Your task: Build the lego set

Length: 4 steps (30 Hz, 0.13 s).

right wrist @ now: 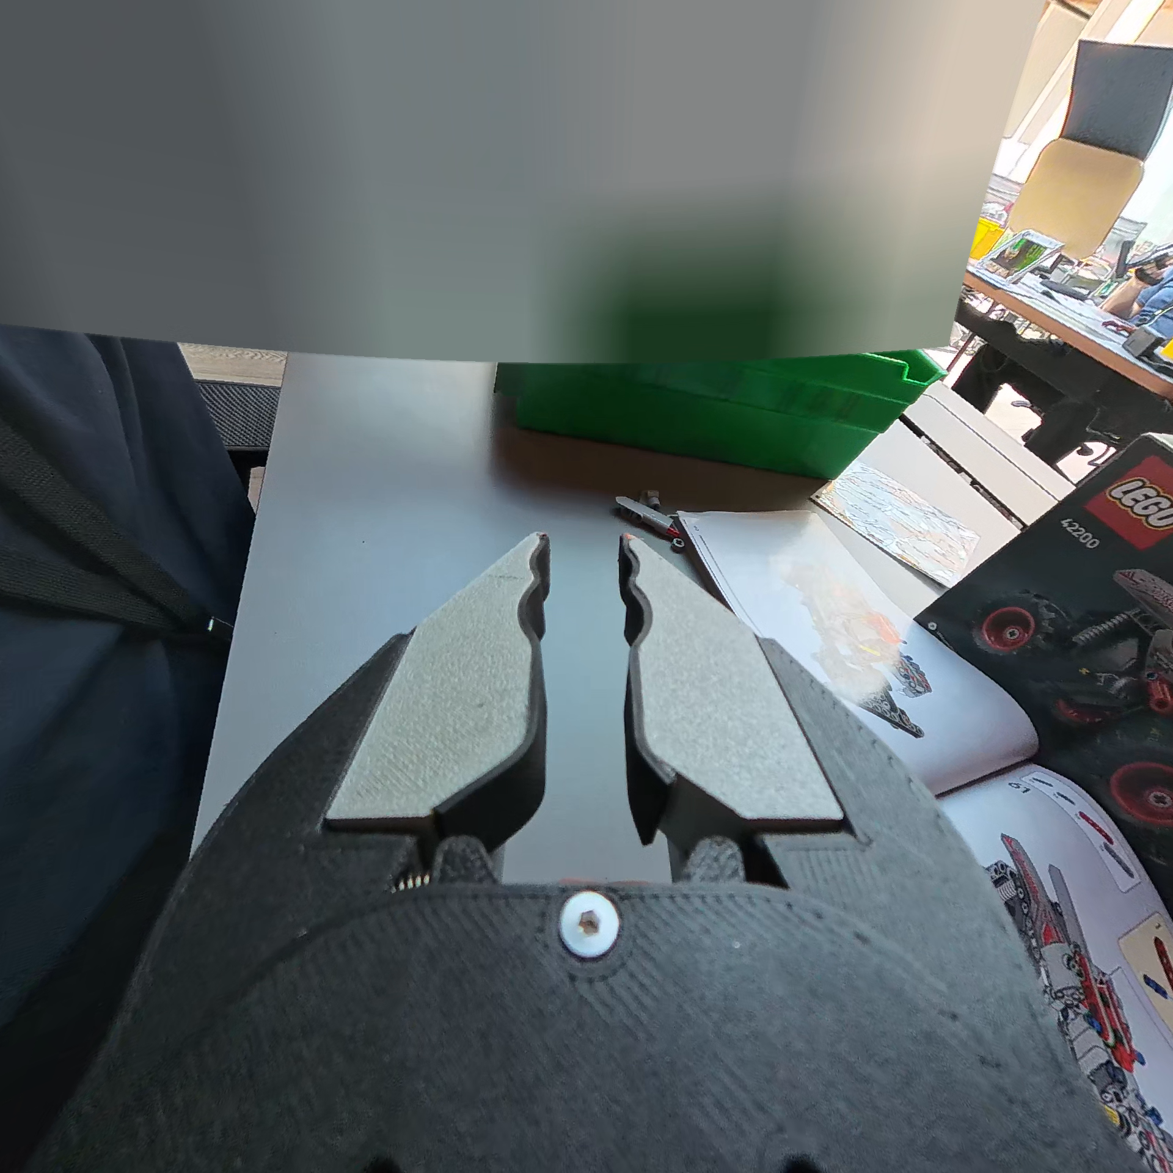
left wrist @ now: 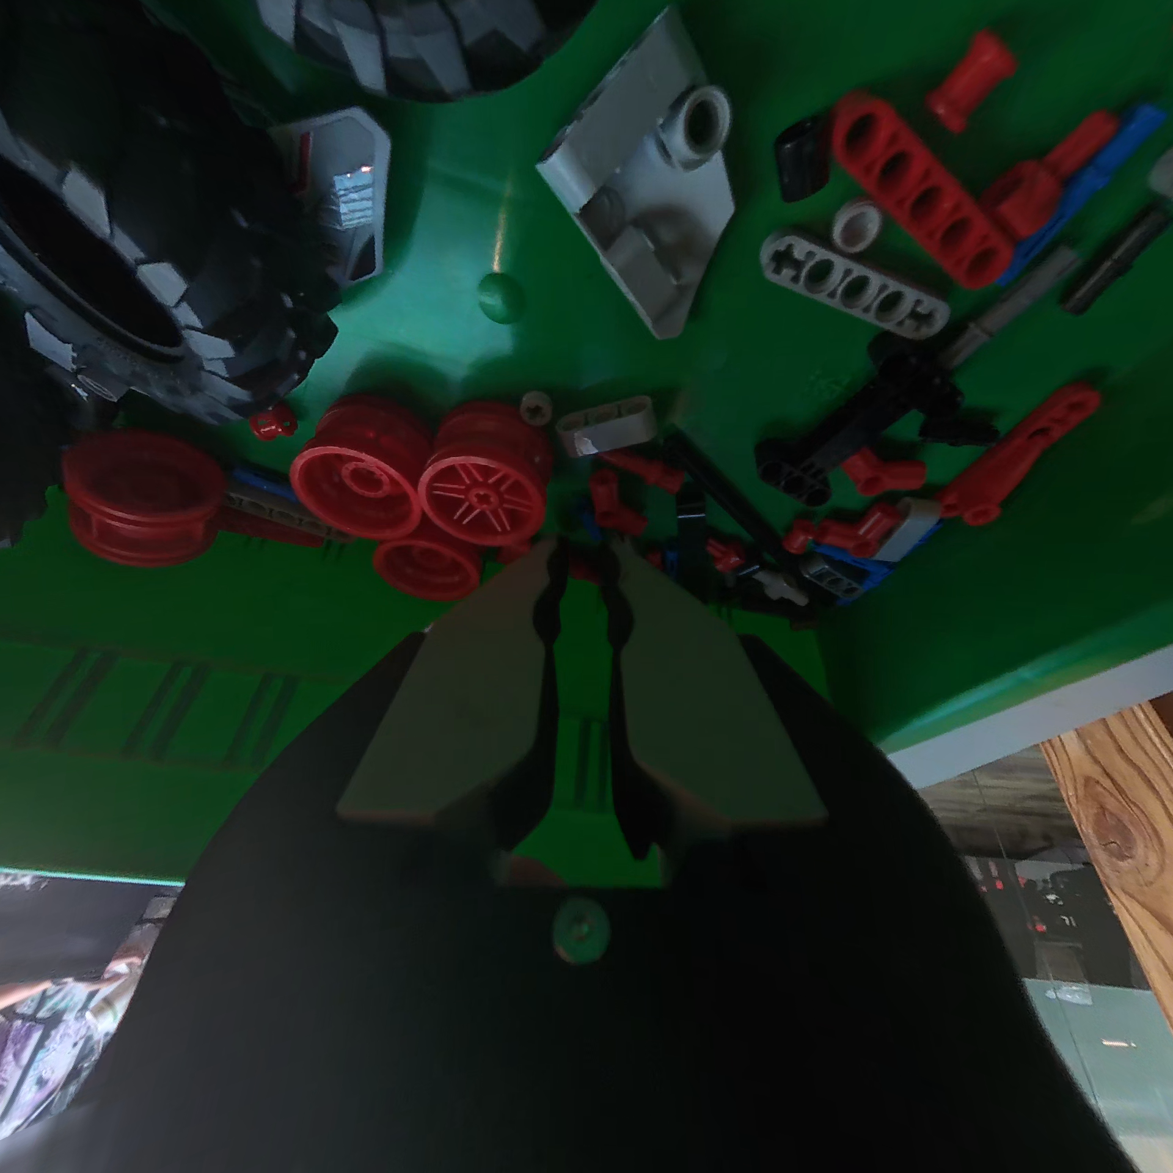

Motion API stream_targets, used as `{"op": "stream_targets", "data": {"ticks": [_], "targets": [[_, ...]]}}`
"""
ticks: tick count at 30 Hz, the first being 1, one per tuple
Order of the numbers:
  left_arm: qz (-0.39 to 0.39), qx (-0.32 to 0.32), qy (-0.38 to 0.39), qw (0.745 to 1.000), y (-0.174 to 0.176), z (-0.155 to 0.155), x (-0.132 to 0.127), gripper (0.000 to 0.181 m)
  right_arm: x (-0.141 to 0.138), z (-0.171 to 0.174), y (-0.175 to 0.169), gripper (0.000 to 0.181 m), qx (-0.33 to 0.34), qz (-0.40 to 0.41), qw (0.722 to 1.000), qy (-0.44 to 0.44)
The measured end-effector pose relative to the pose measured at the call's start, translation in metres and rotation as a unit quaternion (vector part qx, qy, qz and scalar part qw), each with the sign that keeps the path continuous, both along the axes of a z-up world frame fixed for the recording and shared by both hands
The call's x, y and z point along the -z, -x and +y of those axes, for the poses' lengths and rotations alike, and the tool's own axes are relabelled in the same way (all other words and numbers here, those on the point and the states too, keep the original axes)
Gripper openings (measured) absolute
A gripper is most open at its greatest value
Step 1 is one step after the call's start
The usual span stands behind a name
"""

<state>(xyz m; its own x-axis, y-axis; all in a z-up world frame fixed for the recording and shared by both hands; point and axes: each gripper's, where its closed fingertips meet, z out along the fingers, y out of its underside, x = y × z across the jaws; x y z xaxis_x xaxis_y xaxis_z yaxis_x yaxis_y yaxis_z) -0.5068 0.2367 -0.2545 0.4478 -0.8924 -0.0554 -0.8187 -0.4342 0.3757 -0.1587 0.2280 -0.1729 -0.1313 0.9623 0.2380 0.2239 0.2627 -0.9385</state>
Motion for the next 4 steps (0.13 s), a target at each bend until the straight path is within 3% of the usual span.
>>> {"op": "stream_targets", "data": {"ticks": [4], "targets": [[-0.004, -0.004, -0.002, 1.0, -0.0016, 0.0004, 0.0018, 0.006, -0.0001, 0.0002, 0.0, 0.018, 0.001, 0.0, 1.0, 0.0]]}}
